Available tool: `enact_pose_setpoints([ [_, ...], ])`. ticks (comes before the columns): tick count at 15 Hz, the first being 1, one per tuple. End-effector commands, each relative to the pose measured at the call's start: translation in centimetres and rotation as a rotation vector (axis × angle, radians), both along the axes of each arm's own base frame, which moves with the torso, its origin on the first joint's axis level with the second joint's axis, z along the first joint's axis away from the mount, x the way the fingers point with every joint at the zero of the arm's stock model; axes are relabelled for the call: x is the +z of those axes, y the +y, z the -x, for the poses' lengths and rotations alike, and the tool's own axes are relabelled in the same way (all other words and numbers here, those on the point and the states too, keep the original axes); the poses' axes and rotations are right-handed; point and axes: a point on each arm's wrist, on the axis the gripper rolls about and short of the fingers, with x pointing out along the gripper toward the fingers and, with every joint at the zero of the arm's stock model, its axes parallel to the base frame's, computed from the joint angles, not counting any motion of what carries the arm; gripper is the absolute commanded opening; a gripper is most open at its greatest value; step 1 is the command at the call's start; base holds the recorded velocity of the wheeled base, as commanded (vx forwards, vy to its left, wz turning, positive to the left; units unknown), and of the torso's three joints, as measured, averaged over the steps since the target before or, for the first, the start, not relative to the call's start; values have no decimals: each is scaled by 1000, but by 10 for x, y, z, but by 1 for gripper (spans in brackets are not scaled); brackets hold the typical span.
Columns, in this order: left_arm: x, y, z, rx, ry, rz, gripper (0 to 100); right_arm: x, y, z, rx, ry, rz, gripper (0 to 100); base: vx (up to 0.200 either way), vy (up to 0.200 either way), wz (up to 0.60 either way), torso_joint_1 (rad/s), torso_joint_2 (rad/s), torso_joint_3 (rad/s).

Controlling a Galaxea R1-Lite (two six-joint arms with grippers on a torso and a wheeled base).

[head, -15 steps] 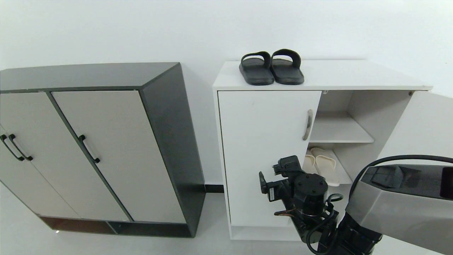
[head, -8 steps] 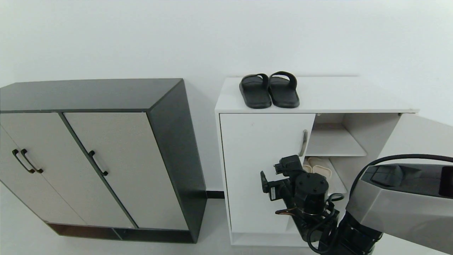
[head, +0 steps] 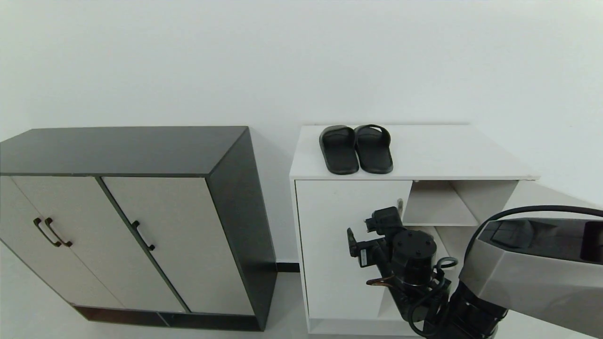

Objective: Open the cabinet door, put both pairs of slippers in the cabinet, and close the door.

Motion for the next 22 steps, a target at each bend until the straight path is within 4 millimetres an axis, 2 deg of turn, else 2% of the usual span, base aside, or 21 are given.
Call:
enact_pose_setpoints([
  [1, 0, 0, 0, 0, 1, 1, 0, -6, 1, -1, -1, 10, 9, 100, 0, 0, 0, 242, -554, -315],
  [5, 0, 0, 0, 0, 1, 1, 0, -11, 2, -3, 22, 4, 39, 100, 0, 0, 0, 244, -554, -314],
  [8, 0, 0, 0, 0, 1, 1, 0, -10, 1, -6, 53, -63, 63, 100, 0, 0, 0, 89, -176, -102],
  [9, 0, 0, 0, 0, 1, -1, 0, 6, 5, -7, 56, -86, 44, 100, 0, 0, 0, 0, 0, 0],
  [11, 0, 0, 0, 0, 1, -4, 0, 27, 6, -8, 57, -8, 18, 100, 0, 0, 0, 0, 0, 0],
  [12, 0, 0, 0, -1, 1, -6, 0, 45, 10, -5, 65, 36, -12, 100, 0, 0, 0, 0, 0, 0],
  [13, 0, 0, 0, -1, 1, -6, 0, 73, 11, 2, 70, 88, -32, 100, 0, 0, 0, 0, 0, 0],
  [14, 0, 0, 0, 0, 1, -6, 0, 83, 11, 5, 70, 104, -42, 100, 0, 0, 0, 0, 0, 0],
  [15, 0, 0, 0, -1, 1, -9, 0, 106, 10, 6, 64, 131, -66, 100, 0, 0, 0, 0, 0, 0],
  [17, 0, 0, 0, -1, 1, -9, 0, 129, 9, 5, 41, 142, -99, 100, 0, 0, 0, 0, 0, 0],
  [19, 0, 0, 0, -4, 2, -12, 0, 125, 12, -3, -34, 132, -103, 100, 0, 0, 0, 0, 0, 0],
  [22, 0, 0, 0, -6, 2, -16, 0, 121, 11, -13, -58, 122, -116, 100, 200, 0, 0, 4, -2, 2],
])
